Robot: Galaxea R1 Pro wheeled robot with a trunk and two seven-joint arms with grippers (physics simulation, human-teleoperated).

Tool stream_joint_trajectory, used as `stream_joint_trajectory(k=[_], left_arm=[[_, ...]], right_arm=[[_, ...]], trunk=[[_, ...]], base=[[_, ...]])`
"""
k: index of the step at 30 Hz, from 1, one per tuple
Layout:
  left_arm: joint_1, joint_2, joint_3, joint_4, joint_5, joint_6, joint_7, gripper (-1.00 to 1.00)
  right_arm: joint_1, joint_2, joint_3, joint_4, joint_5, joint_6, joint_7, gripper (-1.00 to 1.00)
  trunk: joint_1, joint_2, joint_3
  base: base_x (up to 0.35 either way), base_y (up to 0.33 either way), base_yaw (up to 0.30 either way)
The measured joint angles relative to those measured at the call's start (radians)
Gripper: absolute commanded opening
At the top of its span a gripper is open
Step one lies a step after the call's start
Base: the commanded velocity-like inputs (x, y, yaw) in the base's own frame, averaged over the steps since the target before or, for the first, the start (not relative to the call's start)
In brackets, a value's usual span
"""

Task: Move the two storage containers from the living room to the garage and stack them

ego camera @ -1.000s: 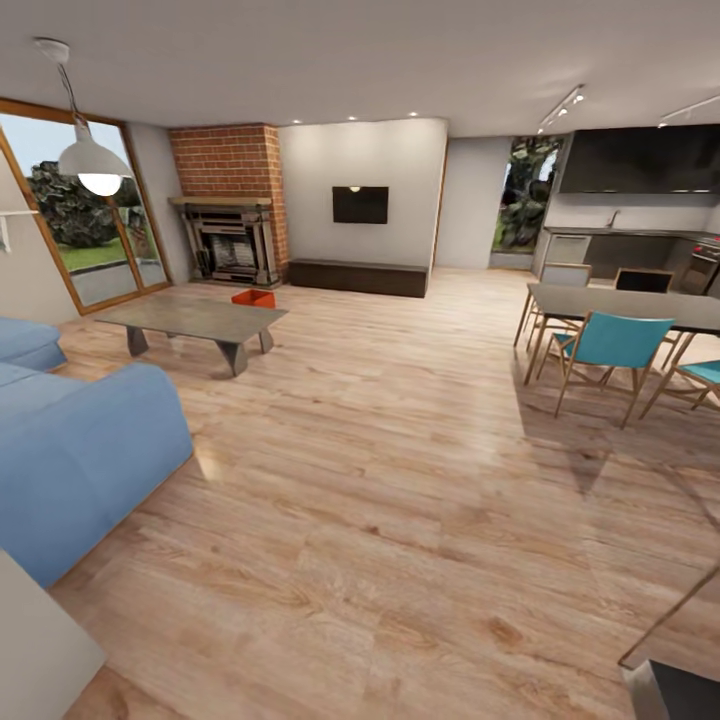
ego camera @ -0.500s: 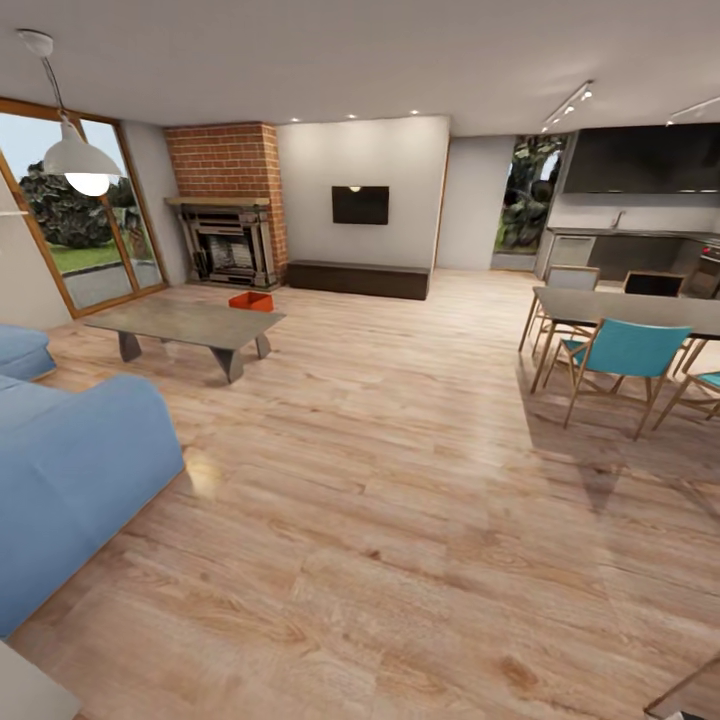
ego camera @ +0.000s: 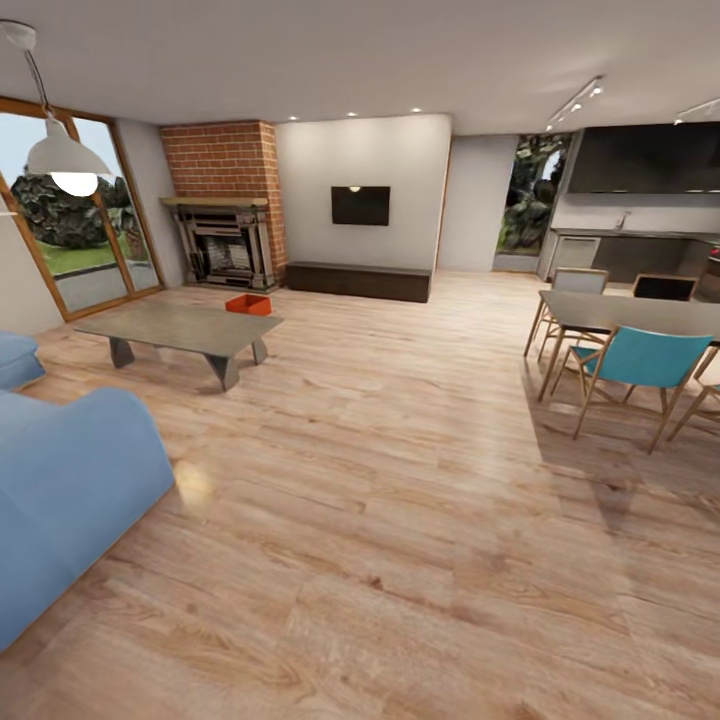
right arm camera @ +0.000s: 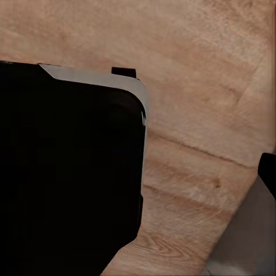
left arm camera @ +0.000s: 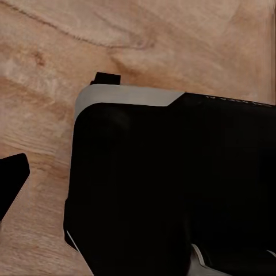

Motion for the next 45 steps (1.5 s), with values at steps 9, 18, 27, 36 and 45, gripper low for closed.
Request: stream_joint_trajectory(k=[9, 18, 27, 36, 45], left_arm=[[0.0, 0.001, 0.0, 0.0, 0.0, -0.001, 0.0, 1.0], [0.0, 0.001, -0.001, 0.0, 0.0, -0.002, 0.0, 1.0], [0.0, 0.0, -0.001, 0.0, 0.0, -0.002, 0.0, 1.0], [0.0, -0.001, -0.001, 0.0, 0.0, -0.001, 0.0, 1.0], [0.0, -0.001, 0.0, 0.0, 0.0, -0.002, 0.0, 1.0]], right_arm=[[0.0, -0.001, -0.001, 0.001, -0.003, 0.001, -0.001, 1.0], [0.0, 0.0, 0.0, 0.001, -0.003, 0.001, 0.0, 1.0], [0.0, 0.0, 0.0, 0.001, -0.003, 0.0, 0.0, 1.0], [0.0, -0.001, -0.001, 0.001, -0.004, 0.0, 0.0, 1.0], [0.0, -0.001, -0.002, 0.001, -0.004, 0.0, 0.0, 1.0]], trunk=[[0.0, 0.0, 0.0], [0.0, 0.0, 0.0], [0.0, 0.0, 0.0], [0.0, 0.0, 0.0], [0.0, 0.0, 0.0]], base=[[0.322, 0.0, 0.0], [0.322, 0.0, 0.0], [0.322, 0.0, 0.0], [0.322, 0.0, 0.0], [0.322, 0.0, 0.0]])
